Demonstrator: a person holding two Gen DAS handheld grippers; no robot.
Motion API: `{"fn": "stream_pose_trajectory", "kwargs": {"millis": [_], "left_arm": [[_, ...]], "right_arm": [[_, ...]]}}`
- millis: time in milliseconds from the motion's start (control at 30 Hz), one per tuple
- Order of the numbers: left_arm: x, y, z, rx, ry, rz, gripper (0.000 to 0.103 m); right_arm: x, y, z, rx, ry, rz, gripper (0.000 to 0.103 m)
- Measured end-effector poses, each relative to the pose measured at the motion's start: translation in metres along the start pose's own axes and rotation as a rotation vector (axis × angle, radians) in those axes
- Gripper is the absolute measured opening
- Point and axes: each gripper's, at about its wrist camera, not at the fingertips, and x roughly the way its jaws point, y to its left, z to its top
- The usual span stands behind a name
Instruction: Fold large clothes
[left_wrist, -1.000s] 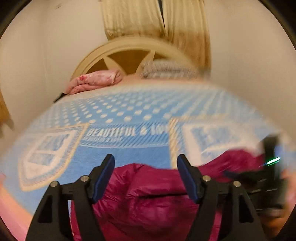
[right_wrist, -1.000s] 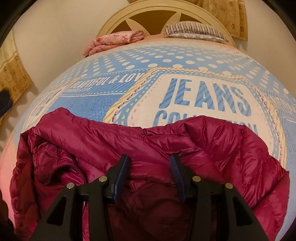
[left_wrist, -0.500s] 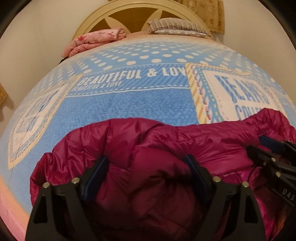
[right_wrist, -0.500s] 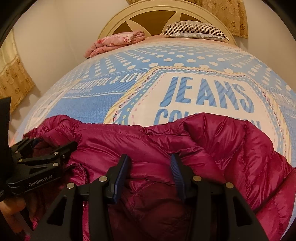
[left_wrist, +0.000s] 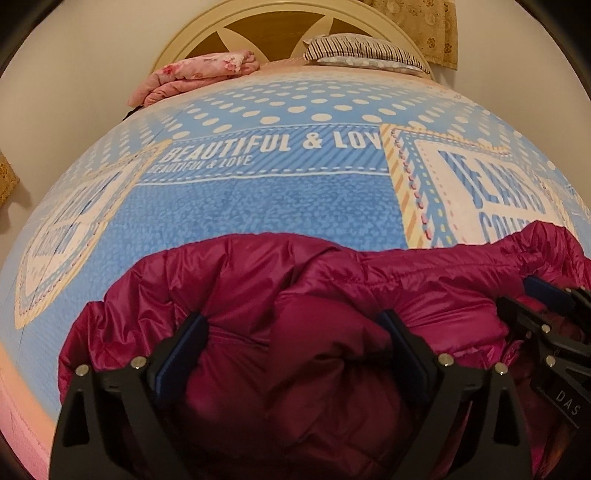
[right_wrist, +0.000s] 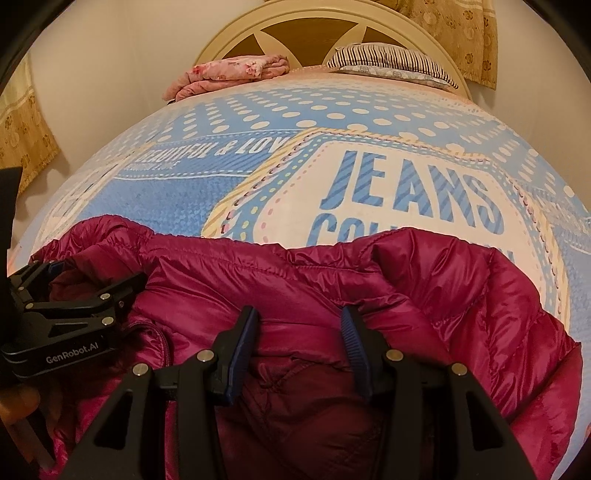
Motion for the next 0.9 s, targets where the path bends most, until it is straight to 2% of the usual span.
{"fn": "stream_pose_trajectory", "kwargs": {"millis": [900], "left_arm": [[0.0003, -0.0002, -0.0004, -0.011, 0.0, -0.01, 0.097]], "right_arm": [[0.0007, 0.0004, -0.0004, -0.008, -0.001, -0.002, 0.049]]}}
